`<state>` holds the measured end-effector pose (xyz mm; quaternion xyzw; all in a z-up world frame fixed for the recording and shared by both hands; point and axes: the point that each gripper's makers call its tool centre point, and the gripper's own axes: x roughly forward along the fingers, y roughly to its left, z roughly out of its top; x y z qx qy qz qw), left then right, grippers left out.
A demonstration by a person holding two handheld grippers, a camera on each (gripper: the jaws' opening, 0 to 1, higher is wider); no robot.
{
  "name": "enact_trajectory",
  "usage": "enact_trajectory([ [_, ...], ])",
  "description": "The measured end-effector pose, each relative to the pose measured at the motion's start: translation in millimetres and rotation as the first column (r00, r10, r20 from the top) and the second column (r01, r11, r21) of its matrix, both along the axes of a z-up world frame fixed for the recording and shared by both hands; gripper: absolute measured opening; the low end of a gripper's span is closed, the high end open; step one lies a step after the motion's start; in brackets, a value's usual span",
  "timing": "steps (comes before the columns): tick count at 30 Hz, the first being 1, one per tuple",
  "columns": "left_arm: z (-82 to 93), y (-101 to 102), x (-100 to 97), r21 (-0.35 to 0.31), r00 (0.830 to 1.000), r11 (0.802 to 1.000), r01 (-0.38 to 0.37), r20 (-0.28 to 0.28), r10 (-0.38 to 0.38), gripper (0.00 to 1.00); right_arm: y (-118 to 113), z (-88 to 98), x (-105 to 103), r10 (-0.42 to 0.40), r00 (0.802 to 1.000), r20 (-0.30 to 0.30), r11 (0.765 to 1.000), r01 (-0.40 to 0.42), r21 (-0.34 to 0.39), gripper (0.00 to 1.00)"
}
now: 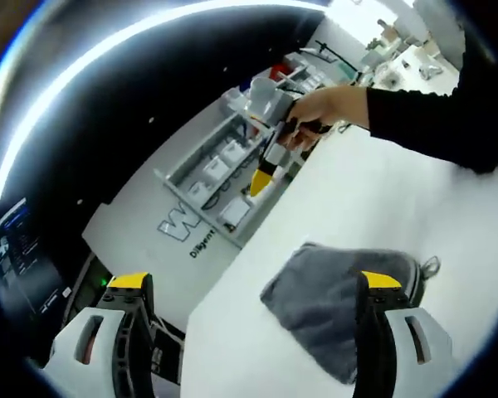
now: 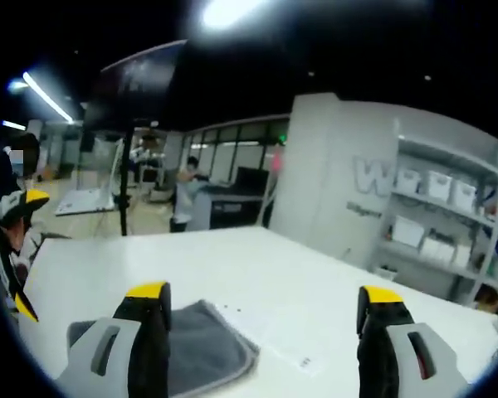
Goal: Open the folded towel by lifting each exposed corner and separating the folded layers until the towel lies flat within the target outline without major curled edges
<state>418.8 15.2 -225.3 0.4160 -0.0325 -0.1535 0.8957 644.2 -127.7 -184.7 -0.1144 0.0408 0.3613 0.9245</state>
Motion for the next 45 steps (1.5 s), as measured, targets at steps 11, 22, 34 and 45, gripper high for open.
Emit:
enact_trajectory([
  [11, -11.4, -10, -2.4, 0.026, 1.0, 1.0, 0.011, -0.018, -0.01, 1.0, 5, -3.2, 14, 0.005, 1.0, 0.003, 1.0, -0.005, -0.011, 0.92],
  [22, -44.1, -31, -10.3, 0.077, 0.997, 0.996, 0.046, -0.069, -0.041, 1.0, 10, -4.5, 16, 0.011, 1.0, 0.014, 0.999, -0.01, -0.031, 0.91],
  [34, -61.9, -44, -14.8, 0.154, 0.996, 0.986, 0.066, -0.07, -0.055, 1.0, 7, -1.6, 15, 0.001, 0.999, 0.036, 0.999, 0.001, -0.036, 0.91],
  [45, -54.8, -28, -3.9, 0.259, 0.998, 0.964, 0.054, -0.056, -0.04, 1.0, 8, 0.5, 12, 0.005, 0.999, 0.047, 0.999, -0.003, -0.041, 0.9],
])
